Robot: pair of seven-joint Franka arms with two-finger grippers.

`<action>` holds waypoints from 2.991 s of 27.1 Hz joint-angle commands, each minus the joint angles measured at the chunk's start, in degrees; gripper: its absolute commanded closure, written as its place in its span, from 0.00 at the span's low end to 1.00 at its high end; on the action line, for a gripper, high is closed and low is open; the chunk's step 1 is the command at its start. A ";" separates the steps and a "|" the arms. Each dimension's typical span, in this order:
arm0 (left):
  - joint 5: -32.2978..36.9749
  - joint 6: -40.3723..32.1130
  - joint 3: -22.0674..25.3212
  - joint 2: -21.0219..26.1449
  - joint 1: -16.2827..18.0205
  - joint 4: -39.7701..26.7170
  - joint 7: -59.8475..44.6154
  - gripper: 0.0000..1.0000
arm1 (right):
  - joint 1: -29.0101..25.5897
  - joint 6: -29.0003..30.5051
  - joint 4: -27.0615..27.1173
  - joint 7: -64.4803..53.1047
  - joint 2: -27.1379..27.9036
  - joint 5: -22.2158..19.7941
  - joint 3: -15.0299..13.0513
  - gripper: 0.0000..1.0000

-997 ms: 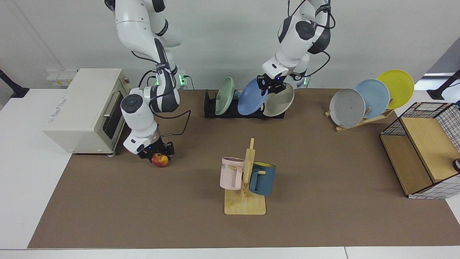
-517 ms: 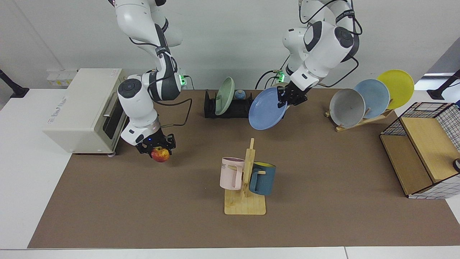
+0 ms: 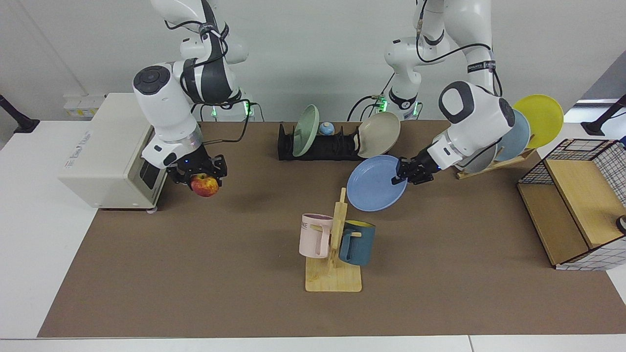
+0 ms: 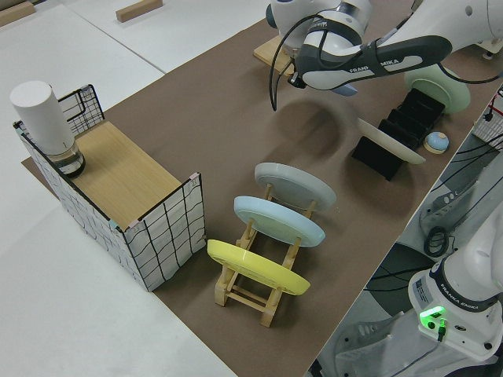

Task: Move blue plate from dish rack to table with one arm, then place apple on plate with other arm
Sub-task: 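Lift the blue plate out and set it on the table center, then release the blue plate and withdraw the left gripper while the right gripper advances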

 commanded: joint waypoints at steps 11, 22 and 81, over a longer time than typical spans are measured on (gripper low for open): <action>-15.48 3.16 -2.27 6.89 0.46 -0.04 5.23 1.00 | 0.13 1.57 -0.70 2.11 0.41 0.26 0.83 1.00; -18.74 12.91 -6.23 10.05 -3.49 -1.70 4.87 1.00 | -0.75 8.51 -5.01 1.50 3.05 0.08 0.74 1.00; 41.11 -38.84 -1.22 -3.92 -7.54 34.93 -25.18 0.00 | 28.69 23.72 -5.01 35.86 11.84 2.01 1.09 1.00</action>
